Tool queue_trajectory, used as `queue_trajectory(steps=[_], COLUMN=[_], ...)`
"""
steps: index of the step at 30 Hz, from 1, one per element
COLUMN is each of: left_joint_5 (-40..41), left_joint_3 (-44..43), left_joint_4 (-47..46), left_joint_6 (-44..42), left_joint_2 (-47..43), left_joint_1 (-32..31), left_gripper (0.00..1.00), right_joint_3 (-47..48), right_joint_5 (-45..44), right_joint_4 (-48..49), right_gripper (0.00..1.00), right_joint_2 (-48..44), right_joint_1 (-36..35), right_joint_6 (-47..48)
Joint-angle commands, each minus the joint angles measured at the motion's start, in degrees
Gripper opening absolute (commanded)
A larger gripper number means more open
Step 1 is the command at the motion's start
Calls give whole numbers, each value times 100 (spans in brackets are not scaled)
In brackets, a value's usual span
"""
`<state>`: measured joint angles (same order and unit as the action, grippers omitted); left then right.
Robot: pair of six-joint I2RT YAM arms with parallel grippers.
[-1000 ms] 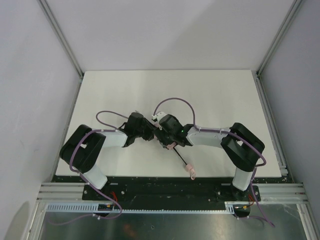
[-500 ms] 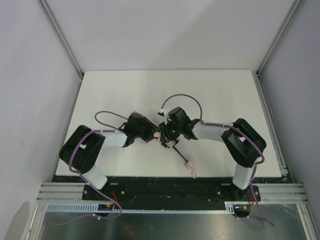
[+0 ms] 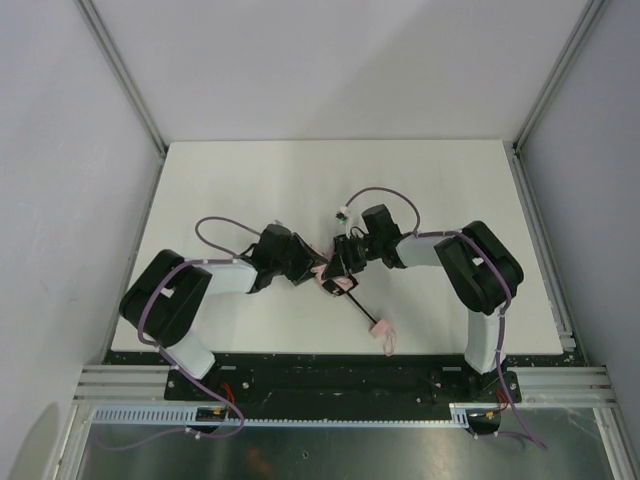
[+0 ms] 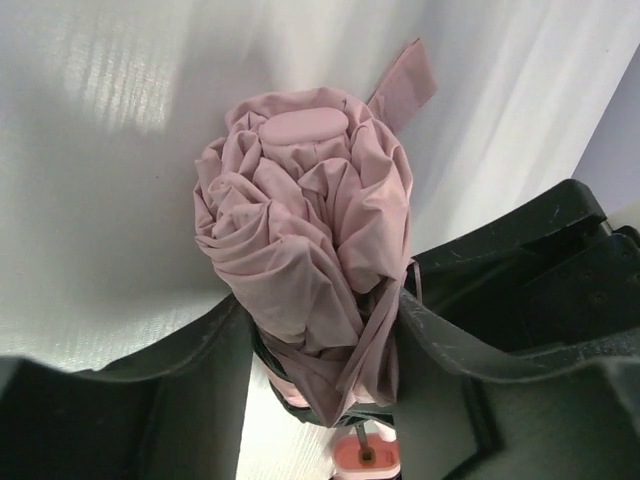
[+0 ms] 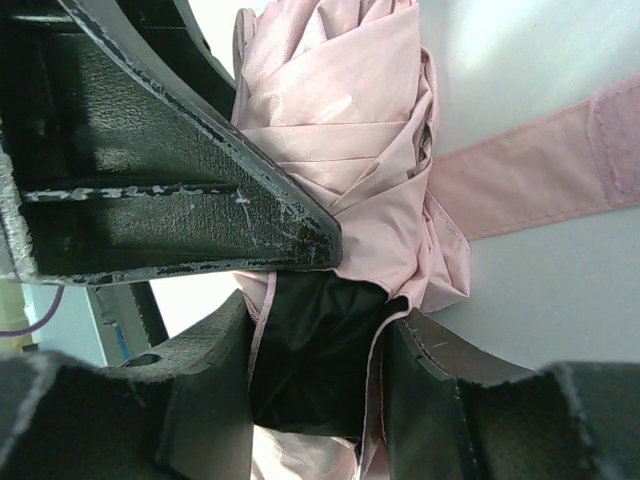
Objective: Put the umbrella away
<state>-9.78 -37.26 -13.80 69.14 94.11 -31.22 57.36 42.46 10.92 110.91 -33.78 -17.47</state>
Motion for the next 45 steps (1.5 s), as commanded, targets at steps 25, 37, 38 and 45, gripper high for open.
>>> queue_trajectory(steps=[25, 37, 38, 45], left_joint_5=[-140, -191, -186, -31], left_joint_3=[393, 408, 414, 336], left_joint_4=[1283, 1538, 1538, 1523], left_joint_6=[913, 1312, 1312, 981], left_joint_2=[149, 58, 52, -56], left_joint_1=[-263, -339, -340, -336], left_gripper=[0, 0, 0, 0], right_joint_3=[-4, 9, 6, -144], right_joint_5=[-5031, -6062, -5971, -5036], right_joint_4=[-954, -717, -750, -769], right_gripper=[85, 32, 24, 0], right_joint_2=[-1180, -547, -519, -616], right_joint_1=[-1854, -2107, -2071, -1757], right_joint_6=[1146, 1273, 1282, 1399])
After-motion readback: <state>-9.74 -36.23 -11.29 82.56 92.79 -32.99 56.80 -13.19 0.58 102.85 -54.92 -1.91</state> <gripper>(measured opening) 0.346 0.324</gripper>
